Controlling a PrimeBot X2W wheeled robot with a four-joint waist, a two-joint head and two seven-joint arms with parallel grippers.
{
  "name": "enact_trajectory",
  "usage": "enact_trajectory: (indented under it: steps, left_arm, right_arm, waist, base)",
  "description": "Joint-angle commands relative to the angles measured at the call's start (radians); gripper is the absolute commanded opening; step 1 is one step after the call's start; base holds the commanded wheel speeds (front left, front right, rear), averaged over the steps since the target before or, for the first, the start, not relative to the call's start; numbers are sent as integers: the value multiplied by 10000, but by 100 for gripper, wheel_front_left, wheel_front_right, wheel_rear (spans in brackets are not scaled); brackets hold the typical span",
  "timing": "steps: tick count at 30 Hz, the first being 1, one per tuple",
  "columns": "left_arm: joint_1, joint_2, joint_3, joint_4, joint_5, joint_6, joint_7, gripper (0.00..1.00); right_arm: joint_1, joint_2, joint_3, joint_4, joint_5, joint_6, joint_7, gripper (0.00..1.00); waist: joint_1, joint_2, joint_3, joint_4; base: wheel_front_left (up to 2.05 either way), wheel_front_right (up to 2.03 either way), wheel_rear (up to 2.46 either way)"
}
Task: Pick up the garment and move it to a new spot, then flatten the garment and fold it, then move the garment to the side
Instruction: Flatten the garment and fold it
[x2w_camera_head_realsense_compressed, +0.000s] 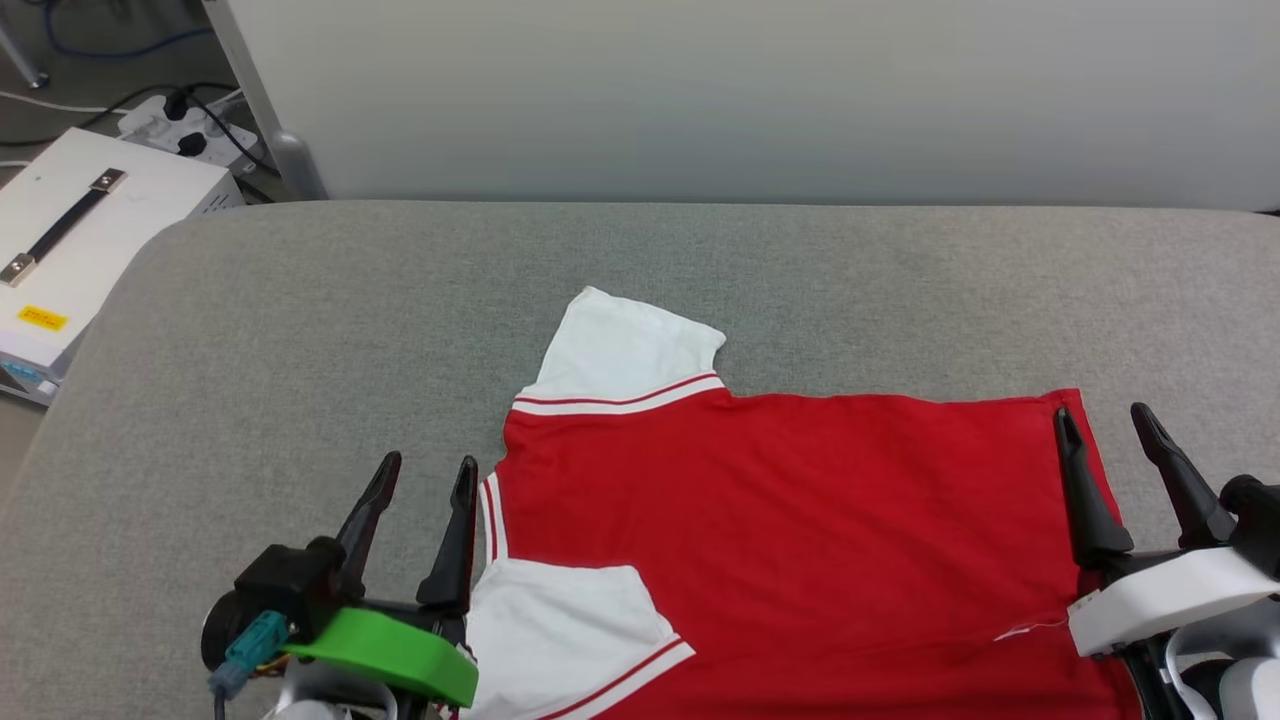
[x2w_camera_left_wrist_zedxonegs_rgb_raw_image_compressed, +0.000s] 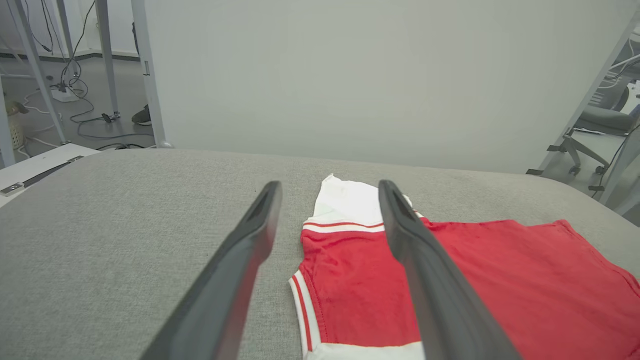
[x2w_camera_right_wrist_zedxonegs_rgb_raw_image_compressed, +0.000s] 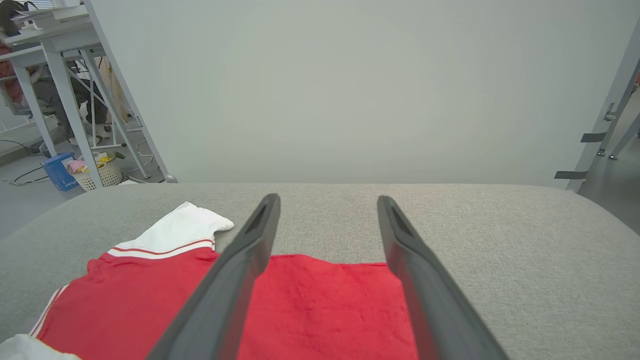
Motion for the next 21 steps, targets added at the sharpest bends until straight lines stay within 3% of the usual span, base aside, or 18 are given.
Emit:
enact_trajectory:
  steps: [1, 12, 17, 21]
  left_arm:
    - [-469, 75, -44, 31, 59, -106, 125, 100]
    - [-4191, 1363, -1348, 471, -945, -539, 3429, 100]
    - [-6375, 2163, -2357, 851, -2388, -552, 5677, 100]
    - [-7810, 2469, -2810, 1624, -3920, -553, 7908, 100]
  right_arm:
    - [-217, 31, -6, -58, 142, -7, 93, 100]
    - [-1054, 124, 273, -394, 475, -7, -14, 100]
    - [-1550, 290, 633, -218, 545, -7, -337, 100]
    - [-1783, 501, 860, 74, 841, -7, -610, 100]
  waist:
    - [0, 120, 368, -192]
    - [0, 120, 2253, -1122]
    - [0, 120, 3031, -1658]
    - [0, 120, 3405, -2018]
  base:
    - [0, 0, 0]
    - [0, 0, 0]
    - [0, 0, 0]
    - [0, 0, 0]
